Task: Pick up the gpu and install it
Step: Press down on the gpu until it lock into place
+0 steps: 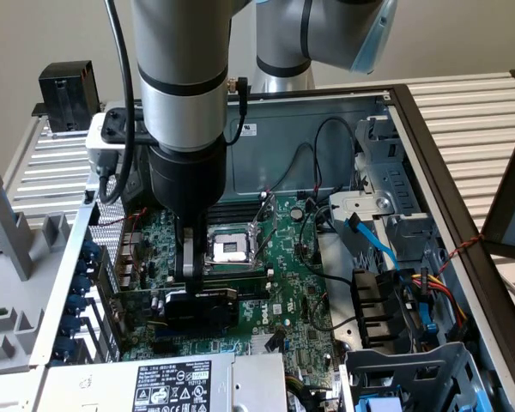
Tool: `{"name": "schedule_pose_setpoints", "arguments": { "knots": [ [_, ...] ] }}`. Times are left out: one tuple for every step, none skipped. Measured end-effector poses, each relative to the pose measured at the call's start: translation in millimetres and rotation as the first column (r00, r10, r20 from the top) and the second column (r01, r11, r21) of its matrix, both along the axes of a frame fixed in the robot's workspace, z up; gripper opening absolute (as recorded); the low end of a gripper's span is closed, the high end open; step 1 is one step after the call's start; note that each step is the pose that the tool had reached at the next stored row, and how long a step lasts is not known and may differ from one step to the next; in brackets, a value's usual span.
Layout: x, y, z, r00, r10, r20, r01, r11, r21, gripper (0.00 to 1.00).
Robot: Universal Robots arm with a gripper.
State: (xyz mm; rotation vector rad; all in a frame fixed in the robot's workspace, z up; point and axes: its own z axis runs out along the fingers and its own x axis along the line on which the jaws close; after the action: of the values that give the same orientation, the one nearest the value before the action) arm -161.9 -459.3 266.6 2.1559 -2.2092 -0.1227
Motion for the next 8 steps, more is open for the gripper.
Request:
{"name": "schedule_pose_setpoints", "arguments": {
  "knots": [
    [-0.1,0.0,0.0,1.0,0.0,-0.0004,0.0,1.0,0.0,0.11],
    [-0.4,0.0,0.8,1.0,0.001,-0.0008,-0.001,1.0,0.0006,0.11],
    [-0.7,0.1,3.0,1.0,0.001,-0.0009,-0.001,1.0,0.0011,0.11],
    [-1.1,0.0,7.4,1.0,0.001,-0.0015,-0.001,1.0,0.0004,0.11],
    [-1.3,0.0,12.2,1.0,0.001,-0.0017,-0.001,1.0,0.0001,0.11],
    [-1.4,0.0,16.5,1.0,0.001,-0.0016,-0.001,1.0,0.0003,0.11],
    [-1.9,0.0,21.3,1.0,0.001,-0.0018,-0.001,1.0,0.0001,0.11],
    [-2.3,0.1,25.9,1.0,0.001,-0.0018,-0.001,1.0,-0.0002,0.11]
  ]
}}
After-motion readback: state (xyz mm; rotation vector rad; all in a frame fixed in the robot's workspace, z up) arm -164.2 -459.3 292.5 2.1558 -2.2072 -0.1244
